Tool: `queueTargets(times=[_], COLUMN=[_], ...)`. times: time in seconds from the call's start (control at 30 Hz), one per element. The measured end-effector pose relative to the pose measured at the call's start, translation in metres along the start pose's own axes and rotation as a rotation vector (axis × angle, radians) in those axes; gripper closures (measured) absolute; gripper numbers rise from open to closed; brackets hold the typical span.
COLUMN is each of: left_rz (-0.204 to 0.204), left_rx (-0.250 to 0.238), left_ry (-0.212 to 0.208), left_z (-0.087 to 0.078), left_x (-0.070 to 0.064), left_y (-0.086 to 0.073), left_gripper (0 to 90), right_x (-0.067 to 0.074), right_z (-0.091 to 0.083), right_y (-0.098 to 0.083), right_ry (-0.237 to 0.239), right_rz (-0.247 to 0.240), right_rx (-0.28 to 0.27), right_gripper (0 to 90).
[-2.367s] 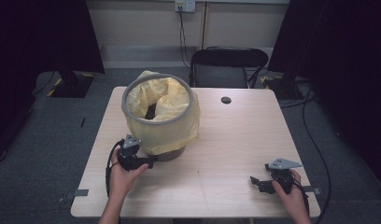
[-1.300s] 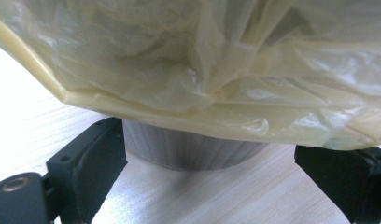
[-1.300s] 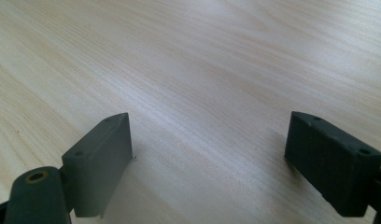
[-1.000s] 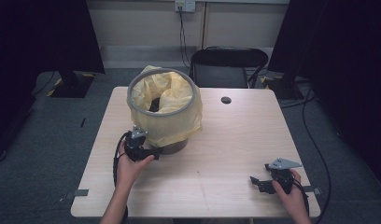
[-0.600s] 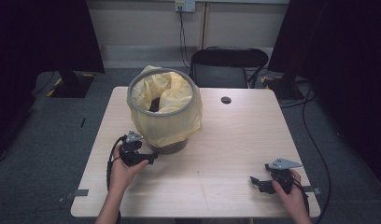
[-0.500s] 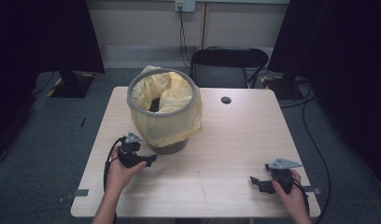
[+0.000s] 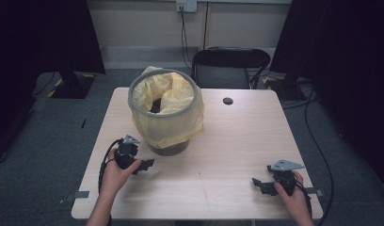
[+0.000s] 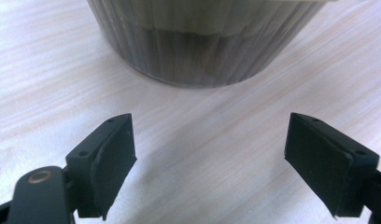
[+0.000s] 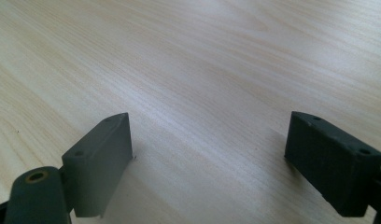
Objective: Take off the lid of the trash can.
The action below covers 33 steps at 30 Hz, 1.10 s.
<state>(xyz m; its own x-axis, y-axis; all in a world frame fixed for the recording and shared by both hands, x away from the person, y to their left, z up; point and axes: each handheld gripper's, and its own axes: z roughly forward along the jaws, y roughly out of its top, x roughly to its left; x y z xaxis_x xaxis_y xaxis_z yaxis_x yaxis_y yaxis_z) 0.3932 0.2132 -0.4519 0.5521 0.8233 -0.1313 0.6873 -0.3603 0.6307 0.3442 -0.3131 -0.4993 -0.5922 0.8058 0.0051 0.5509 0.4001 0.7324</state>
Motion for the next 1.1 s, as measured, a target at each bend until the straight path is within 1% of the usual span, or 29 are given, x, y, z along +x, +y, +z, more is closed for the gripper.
queueTargets(times=[0.13, 0.17, 0.23, 0.27, 0.3, 0.37, 0.43, 0.47, 0.53, 0.57, 0.63, 0.67, 0.73, 0.77, 0.8, 0.83, 0.87, 0.93, 1.03, 1.07, 1.1], left_rz=[0.005, 0.005, 0.007, 0.007, 0.013, 0.014, 0.006, 0.011, 0.008, 0.009, 0.013, 0.014, 0.015, 0.02, 0.039, 0.039, 0.032, 0.033, 0.043, 0.058, 0.058], left_rx=[0.04, 0.04, 0.052, 0.052, 0.064, 0.067, 0.079, 0.08, 0.081, 0.078, 0.072, 0.077, 0.076, 0.08, 0.088, 0.088, 0.084, 0.083, 0.09, 0.101, 0.101], left_ry=[-0.003, -0.003, 0.012, 0.012, 0.011, 0.01, 0.013, 0.014, 0.009, 0.012, 0.008, 0.001, 0.005, 0.006, -0.002, -0.002, -0.002, 0.001, -0.016, -0.024, -0.024], left_z=[-0.004, -0.004, -0.008, -0.008, -0.01, -0.011, -0.015, -0.017, -0.02, -0.024, -0.029, -0.031, -0.033, -0.035, -0.04, -0.04, -0.045, -0.047, -0.054, -0.056, -0.056], left_x=[0.002, 0.002, 0.003, 0.003, 0.003, 0.003, 0.004, 0.004, 0.004, 0.003, 0.003, 0.002, 0.0, -0.001, -0.003, -0.003, -0.005, -0.007, -0.011, -0.012, -0.012], left_y=[0.003, 0.003, 0.006, 0.006, 0.008, 0.008, 0.012, 0.013, 0.014, 0.018, 0.022, 0.023, 0.025, 0.026, 0.029, 0.029, 0.033, 0.035, 0.04, 0.043, 0.043], left_gripper=[15.9, 15.8, 15.8, 15.9, 16.0, 16.2, 16.3, 16.2, 16.3, 16.2, 16.3, 16.3, 16.3, 16.3, 16.3, 16.3, 16.3, 16.3, 16.3, 16.3, 16.3], right_x=[0.0, 0.0, 0.0, 0.0, 0.0, 0.0, 0.0, 0.0, 0.0, 0.0, 0.0, 0.0, 0.0, 0.0, 0.0, 0.0, 0.0, 0.0, 0.0, 0.0, 0.0], right_z=[0.0, 0.0, 0.0, 0.0, 0.0, 0.0, 0.0, 0.0, 0.0, 0.0, 0.0, 0.0, 0.001, 0.001, 0.001, 0.001, 0.001, 0.001, 0.001, 0.001, 0.001], right_y=[0.0, 0.0, 0.0, 0.0, 0.0, 0.0, 0.0, 0.0, 0.0, 0.0, 0.0, 0.0, 0.0, 0.001, 0.001, 0.001, 0.001, 0.001, 0.001, 0.001, 0.001], right_ry=[0.0, 0.0, 0.002, 0.004, 0.004, 0.005, 0.003, 0.003, 0.004, 0.003, 0.004, 0.004, 0.006, 0.008, 0.008, 0.008, 0.007, 0.007, 0.007, 0.007, 0.007], right_rz=[0.001, 0.001, 0.002, 0.0, -0.004, -0.005, -0.005, -0.005, -0.005, -0.005, -0.005, -0.005, -0.006, -0.009, -0.008, -0.008, -0.009, -0.01, -0.009, -0.009, -0.009], right_rx=[0.0, 0.0, 0.0, 0.001, 0.001, 0.001, 0.002, 0.002, 0.002, 0.002, 0.002, 0.002, 0.003, 0.004, 0.004, 0.004, 0.005, 0.005, 0.005, 0.005, 0.005], right_gripper=[13.8, 13.8, 13.5, 12.9, 12.7, 12.6, 12.6, 12.6, 12.6, 12.6, 12.6, 12.6, 11.8, 11.6, 11.6, 11.6, 11.5, 11.5, 11.5, 11.5, 11.5])
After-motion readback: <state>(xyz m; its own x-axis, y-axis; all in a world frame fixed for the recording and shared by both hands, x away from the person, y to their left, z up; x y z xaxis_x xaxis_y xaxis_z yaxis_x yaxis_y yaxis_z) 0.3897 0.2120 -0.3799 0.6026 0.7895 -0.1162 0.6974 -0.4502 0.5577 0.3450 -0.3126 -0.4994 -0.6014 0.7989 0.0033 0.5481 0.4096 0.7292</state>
